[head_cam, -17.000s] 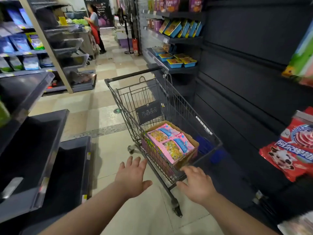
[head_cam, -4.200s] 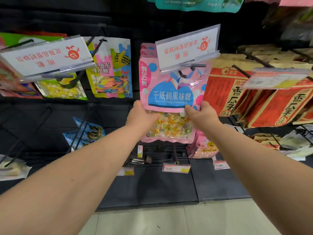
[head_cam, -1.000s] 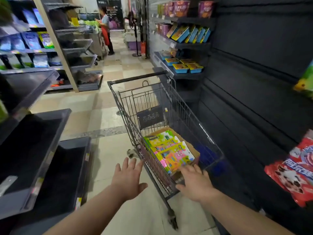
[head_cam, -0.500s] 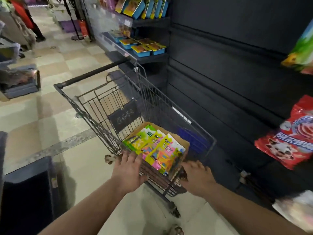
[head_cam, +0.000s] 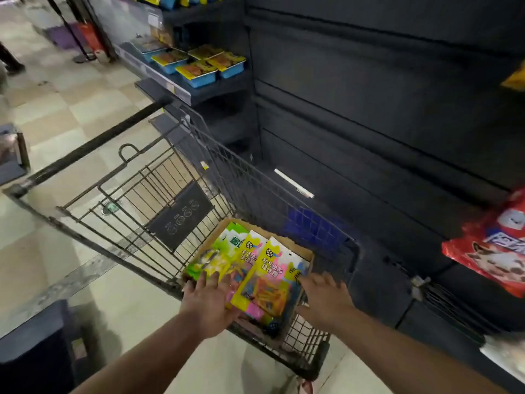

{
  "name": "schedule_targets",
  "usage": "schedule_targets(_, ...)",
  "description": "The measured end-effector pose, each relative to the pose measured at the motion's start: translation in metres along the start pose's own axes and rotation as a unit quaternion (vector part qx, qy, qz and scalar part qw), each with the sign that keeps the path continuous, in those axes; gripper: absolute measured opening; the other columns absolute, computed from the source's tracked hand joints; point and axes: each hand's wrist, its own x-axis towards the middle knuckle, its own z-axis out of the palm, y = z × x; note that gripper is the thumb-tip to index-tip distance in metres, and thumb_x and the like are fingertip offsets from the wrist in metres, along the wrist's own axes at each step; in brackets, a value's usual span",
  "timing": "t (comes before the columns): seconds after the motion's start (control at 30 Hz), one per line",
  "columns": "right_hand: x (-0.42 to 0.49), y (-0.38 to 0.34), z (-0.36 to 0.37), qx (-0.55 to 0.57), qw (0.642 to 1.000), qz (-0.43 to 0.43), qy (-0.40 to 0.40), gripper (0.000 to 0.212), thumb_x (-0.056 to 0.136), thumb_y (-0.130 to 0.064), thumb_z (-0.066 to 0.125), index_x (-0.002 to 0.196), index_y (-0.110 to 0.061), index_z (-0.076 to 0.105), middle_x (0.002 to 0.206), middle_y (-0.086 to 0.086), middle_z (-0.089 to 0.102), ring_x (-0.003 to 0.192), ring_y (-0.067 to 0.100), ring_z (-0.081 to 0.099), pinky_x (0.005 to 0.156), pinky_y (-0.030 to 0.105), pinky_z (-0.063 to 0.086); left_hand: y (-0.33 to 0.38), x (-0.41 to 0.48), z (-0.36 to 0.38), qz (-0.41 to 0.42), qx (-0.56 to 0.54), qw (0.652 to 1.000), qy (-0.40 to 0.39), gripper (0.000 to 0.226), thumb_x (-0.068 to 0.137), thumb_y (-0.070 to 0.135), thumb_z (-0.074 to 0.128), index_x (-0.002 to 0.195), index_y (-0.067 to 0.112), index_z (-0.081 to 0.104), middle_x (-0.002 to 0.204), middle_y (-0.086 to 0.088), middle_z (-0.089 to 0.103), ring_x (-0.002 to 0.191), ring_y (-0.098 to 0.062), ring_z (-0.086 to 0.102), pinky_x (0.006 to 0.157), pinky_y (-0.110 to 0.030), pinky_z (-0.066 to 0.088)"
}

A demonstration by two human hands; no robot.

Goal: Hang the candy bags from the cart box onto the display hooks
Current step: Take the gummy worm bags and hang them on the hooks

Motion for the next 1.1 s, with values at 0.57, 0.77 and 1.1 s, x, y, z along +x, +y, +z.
schedule_targets(0.57, 0.072, -0.003, 0.039, 0.073, 0.986, 0.117, -0.090, 0.070, 0.091, -0.039, 0.049, 0.150, -0.022, 0.015, 0.157, 0.007, 0.022, 0.145, 0.032, 0.015, 0.114, 0.052, 0.017, 0.005, 0.131, 0.030, 0.124, 0.043, 0.982, -0.138, 0.085, 0.089, 0.056, 0.051, 0.154, 0.019, 0.009, 0.161, -0.008, 0.012, 0.148, -0.033, 0.010, 0.116, -0.049, 0.022)
schedule_targets(0.77, 0.109, -0.028, 0.061, 0.098, 0.975, 0.155, -0.123, 0.069, 0.095, -0.041, 0.047, 0.150, -0.017, 0.013, 0.155, 0.010, 0.021, 0.142, 0.032, 0.021, 0.112, 0.049, 0.026, -0.008, 0.188, 0.045, 0.160, 0.052, 0.974, -0.150, 0.078, 0.087, 0.054, 0.055, 0.149, 0.020, 0.022, 0.154, -0.007, 0.028, 0.143, -0.033, 0.023, 0.112, -0.050, 0.029)
schedule_targets(1.1, 0.162, -0.040, 0.118, 0.296, 0.915, 0.254, -0.103, 0.064, 0.093, -0.029, 0.055, 0.147, -0.018, 0.023, 0.144, 0.013, 0.033, 0.123, 0.035, 0.050, 0.097, 0.040, 0.047, 0.009, 0.259, 0.089, 0.067, -0.258, 0.937, -0.225, 0.057, 0.087, 0.024, 0.069, 0.135, 0.008, 0.045, 0.128, -0.014, 0.059, 0.113, -0.031, 0.058, 0.090, -0.037, 0.048)
